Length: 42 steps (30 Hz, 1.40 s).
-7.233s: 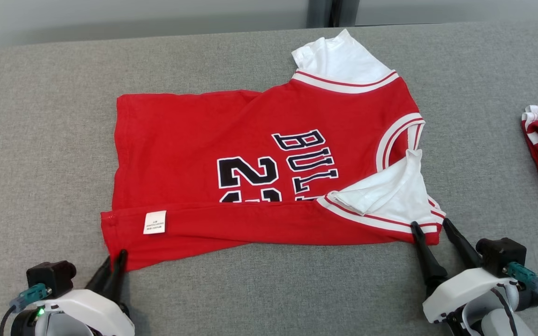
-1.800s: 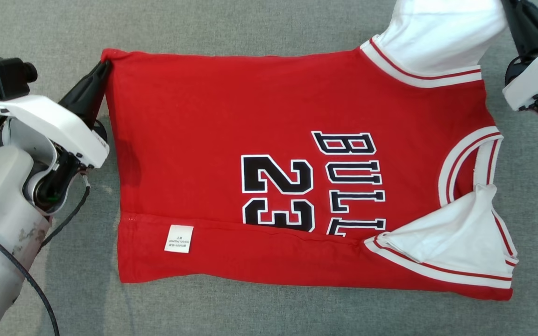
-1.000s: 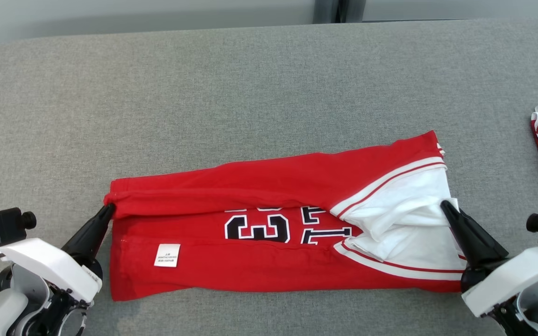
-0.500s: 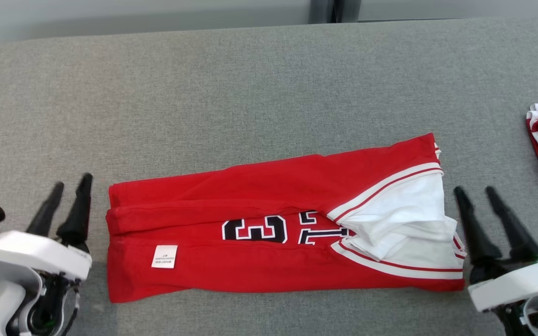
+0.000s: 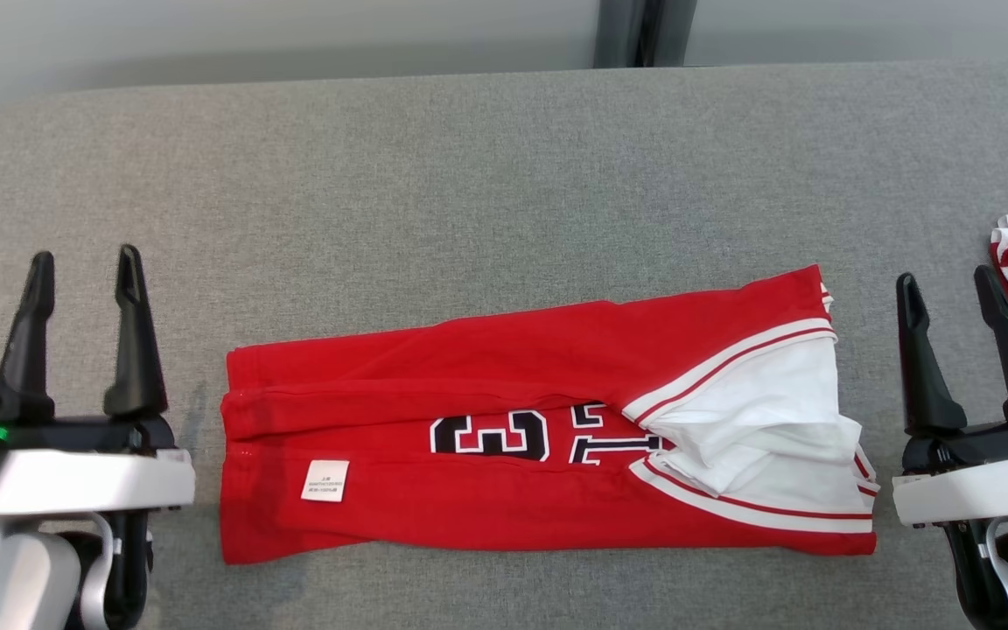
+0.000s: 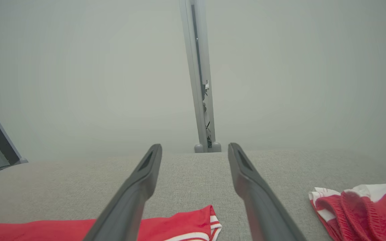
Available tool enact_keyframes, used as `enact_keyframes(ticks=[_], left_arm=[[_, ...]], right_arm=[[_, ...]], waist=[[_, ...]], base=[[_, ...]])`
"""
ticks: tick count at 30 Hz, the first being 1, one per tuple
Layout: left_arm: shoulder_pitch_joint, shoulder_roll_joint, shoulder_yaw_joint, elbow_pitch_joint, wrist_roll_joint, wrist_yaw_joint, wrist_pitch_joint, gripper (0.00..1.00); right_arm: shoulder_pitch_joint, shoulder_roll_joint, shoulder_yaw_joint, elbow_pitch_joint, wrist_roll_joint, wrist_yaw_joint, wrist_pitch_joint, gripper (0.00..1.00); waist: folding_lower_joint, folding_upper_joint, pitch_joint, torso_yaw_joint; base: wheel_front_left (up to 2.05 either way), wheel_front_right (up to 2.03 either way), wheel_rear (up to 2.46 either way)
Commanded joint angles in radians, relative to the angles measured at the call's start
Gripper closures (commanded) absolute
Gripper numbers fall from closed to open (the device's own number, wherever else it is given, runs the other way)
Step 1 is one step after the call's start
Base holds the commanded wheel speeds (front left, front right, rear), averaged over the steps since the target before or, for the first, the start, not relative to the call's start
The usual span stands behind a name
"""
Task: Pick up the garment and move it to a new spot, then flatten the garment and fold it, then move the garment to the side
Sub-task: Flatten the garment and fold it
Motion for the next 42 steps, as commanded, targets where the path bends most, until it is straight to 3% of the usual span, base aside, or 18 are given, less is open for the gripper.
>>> enact_keyframes(ticks=[1,8,22,29,42], left_arm=[[0.012,-0.002,0.003,-0.003,0.024,-0.005,-0.004,0.0],[0.07,-0.018,-0.028,0.036,0.124,-0.015,-0.004,0.0],[0.057,-0.027,-0.049,0.083,0.133,-0.037,-0.004,0.0],[0.042,-0.029,-0.055,0.079,0.136,-0.038,-0.003,0.0],[0.02,-0.043,-0.073,0.083,0.14,-0.04,-0.001,0.0]], right_arm=[[-0.002,-0.012,-0.005,0.016,-0.019,0.0,-0.008,0.0],[0.014,-0.008,-0.004,0.075,-0.043,0.0,-0.014,0.0],[0.01,-0.018,-0.016,0.115,-0.021,0.0,-0.001,0.0],[0.011,-0.032,-0.053,0.2,-0.01,0.0,0.031,0.0],[-0.052,-0.023,0.109,0.455,0.07,0.0,0.022,0.0]], waist=[[0.0,0.0,-0.006,0.002],[0.0,0.0,-0.025,0.008],[0.0,0.0,-0.034,0.012],[0.0,0.0,-0.017,0.019],[0.0,0.0,0.029,0.032]], base=[[0.0,0.0,0.0],[0.0,0.0,0.0],[0.0,0.0,0.0],[0.0,0.0,0.0],[0.0,0.0,0.0]])
